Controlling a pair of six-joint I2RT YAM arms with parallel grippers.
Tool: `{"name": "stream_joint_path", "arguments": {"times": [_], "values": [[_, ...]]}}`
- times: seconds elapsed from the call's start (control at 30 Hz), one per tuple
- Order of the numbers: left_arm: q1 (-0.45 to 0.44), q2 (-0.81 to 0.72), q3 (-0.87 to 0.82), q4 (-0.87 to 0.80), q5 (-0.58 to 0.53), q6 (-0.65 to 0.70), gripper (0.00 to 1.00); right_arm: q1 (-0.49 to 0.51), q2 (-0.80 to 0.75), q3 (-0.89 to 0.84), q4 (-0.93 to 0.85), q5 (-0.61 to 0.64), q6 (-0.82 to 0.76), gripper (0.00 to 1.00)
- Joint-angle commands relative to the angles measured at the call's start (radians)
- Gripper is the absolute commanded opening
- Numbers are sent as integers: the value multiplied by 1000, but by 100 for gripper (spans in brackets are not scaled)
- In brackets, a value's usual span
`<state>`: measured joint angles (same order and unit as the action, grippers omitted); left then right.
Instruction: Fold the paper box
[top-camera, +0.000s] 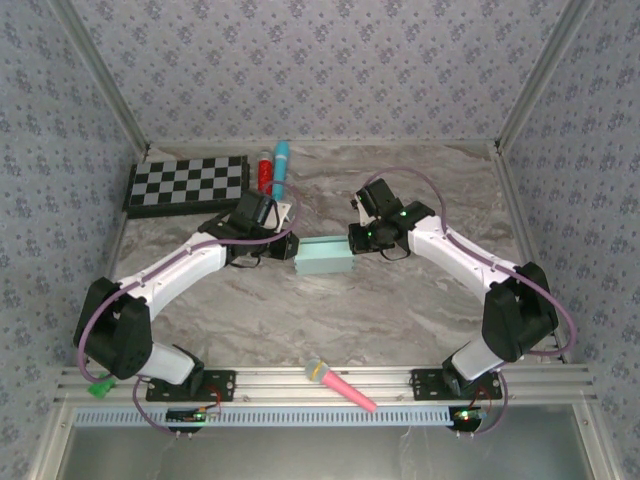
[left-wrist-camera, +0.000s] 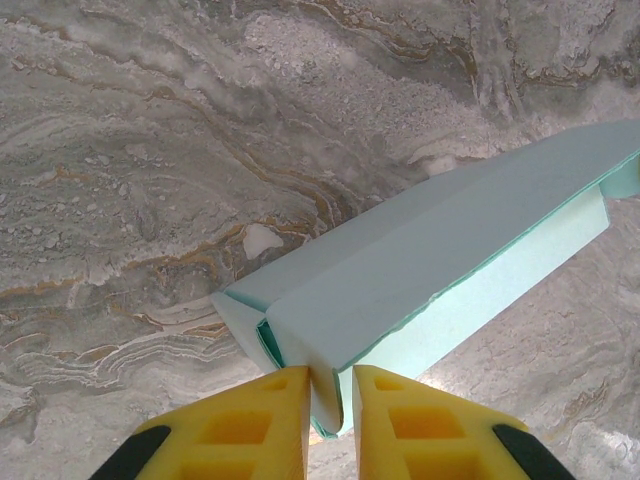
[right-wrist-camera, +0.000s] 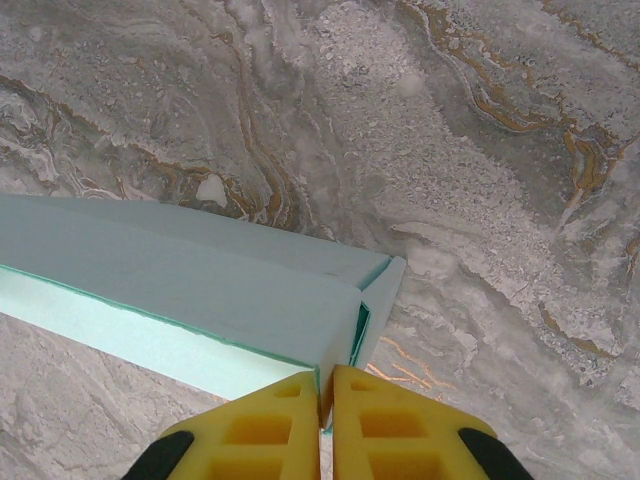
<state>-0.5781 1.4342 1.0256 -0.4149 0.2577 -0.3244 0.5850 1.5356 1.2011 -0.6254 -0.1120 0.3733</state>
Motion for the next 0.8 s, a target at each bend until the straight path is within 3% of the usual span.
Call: {"name": "stream_joint_path", "arguments": {"times": [0.0,0.77], "values": [[-3,8,-11,4,29,-4,18,5,5,0,10,-34,1,9],[-6,3,-60,-11,23,0,17,7,-3,-69,0,-49,-5,3]]}}
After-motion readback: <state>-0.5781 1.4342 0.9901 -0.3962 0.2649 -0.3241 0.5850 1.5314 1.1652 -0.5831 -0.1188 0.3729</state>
